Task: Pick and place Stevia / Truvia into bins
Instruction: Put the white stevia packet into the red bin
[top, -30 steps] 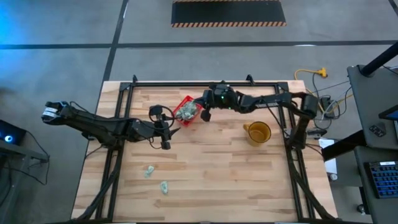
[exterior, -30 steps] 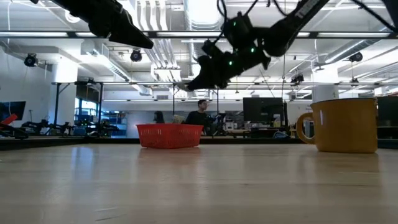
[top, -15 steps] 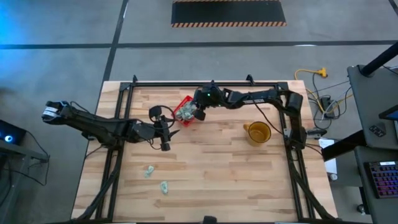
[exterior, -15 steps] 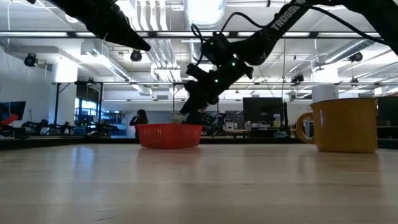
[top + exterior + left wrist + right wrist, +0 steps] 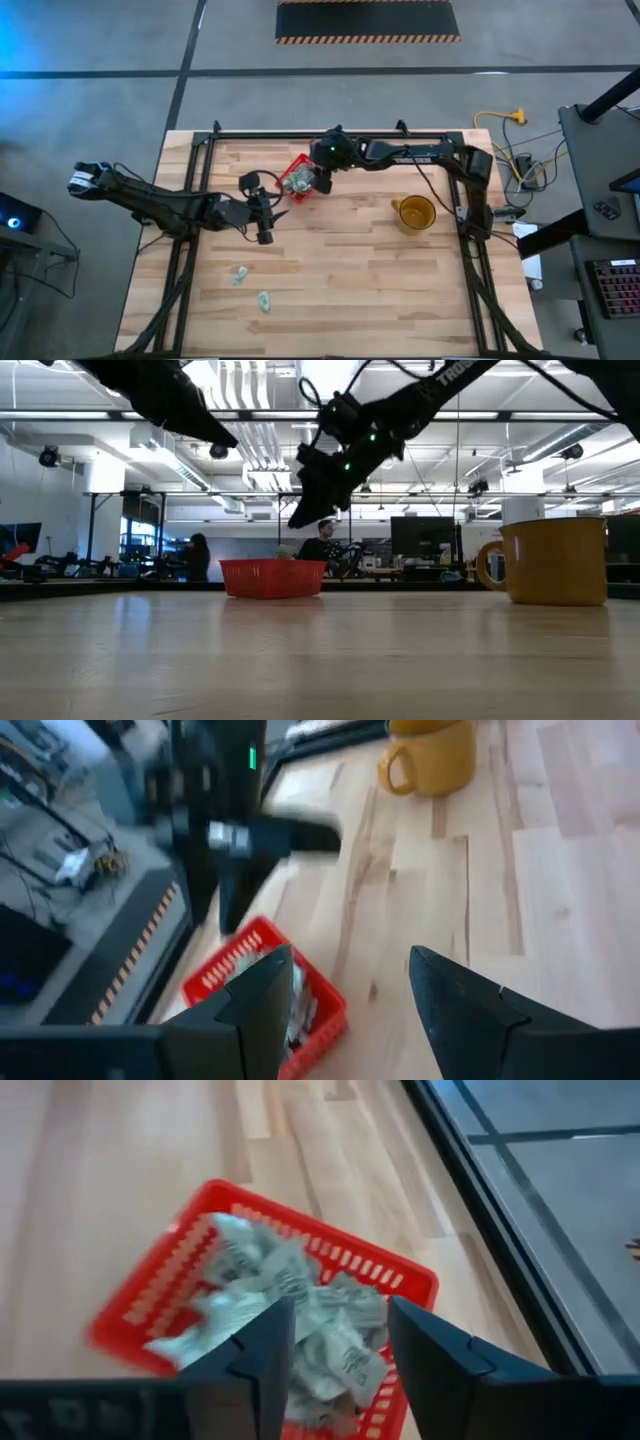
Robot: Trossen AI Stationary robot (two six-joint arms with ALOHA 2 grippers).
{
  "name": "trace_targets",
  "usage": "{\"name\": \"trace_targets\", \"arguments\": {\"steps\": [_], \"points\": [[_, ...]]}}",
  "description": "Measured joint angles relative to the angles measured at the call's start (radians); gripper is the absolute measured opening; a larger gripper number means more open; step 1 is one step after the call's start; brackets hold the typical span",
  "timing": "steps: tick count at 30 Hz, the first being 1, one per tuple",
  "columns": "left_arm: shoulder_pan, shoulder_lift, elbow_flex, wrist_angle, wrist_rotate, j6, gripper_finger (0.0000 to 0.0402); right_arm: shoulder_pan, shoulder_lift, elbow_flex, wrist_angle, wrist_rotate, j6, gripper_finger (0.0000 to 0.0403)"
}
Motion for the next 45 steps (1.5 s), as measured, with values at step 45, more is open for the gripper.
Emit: {"name": "trace_targets", "arguments": {"steps": [45], "points": [[-0.213, 0.398, -0.125, 0.016, 0.708, -0.526, 0.0185, 0.688, -0.834, -0.697, 0.064, -0.123, 0.076, 0.0115]]}}
